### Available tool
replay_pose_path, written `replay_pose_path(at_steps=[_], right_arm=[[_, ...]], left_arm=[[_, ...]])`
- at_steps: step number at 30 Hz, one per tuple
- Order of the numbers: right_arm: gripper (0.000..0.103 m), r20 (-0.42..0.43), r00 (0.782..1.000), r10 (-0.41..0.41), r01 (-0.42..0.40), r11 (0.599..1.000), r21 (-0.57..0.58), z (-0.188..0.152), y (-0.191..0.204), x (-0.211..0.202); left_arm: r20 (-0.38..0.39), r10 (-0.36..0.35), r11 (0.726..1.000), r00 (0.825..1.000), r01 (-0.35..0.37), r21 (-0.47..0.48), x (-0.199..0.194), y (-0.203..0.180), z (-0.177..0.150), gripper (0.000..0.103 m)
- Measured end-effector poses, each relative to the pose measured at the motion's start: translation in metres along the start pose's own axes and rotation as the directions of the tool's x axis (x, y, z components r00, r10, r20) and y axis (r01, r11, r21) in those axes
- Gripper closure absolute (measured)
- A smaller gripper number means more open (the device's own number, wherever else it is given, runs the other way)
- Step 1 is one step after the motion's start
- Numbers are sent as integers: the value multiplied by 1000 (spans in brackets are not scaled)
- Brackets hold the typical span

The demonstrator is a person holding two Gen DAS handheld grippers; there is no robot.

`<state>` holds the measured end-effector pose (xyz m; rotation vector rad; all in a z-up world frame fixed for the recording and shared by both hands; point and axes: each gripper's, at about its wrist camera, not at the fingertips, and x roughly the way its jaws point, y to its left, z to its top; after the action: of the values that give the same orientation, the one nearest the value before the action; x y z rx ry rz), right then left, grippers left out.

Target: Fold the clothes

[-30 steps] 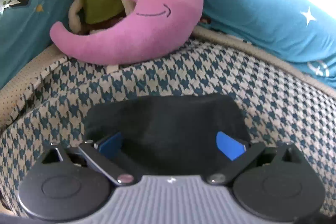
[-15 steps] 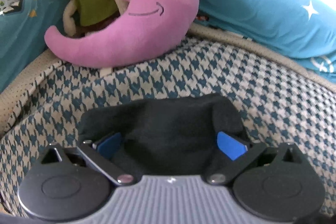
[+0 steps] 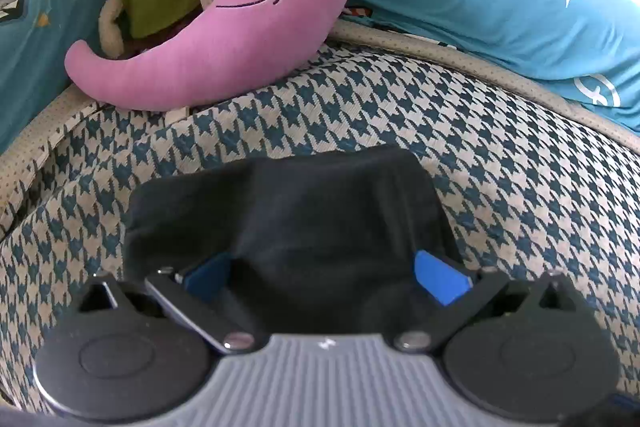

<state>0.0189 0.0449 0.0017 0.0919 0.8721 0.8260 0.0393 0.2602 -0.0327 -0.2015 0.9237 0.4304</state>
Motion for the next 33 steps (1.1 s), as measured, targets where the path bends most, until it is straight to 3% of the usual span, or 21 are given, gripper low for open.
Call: replay_pose_path(at_steps=[15,33], right_arm=[[27,-76,990,-115,116,993,12,4,-2,-9],[27,-77,987,-140,135,988,-74,-13,29,-40]], left_arm=[[39,-9,998,999,12,-68,-78,15,-26,0],[18,42,993,999,-40,-113,-125,36,-80,0]])
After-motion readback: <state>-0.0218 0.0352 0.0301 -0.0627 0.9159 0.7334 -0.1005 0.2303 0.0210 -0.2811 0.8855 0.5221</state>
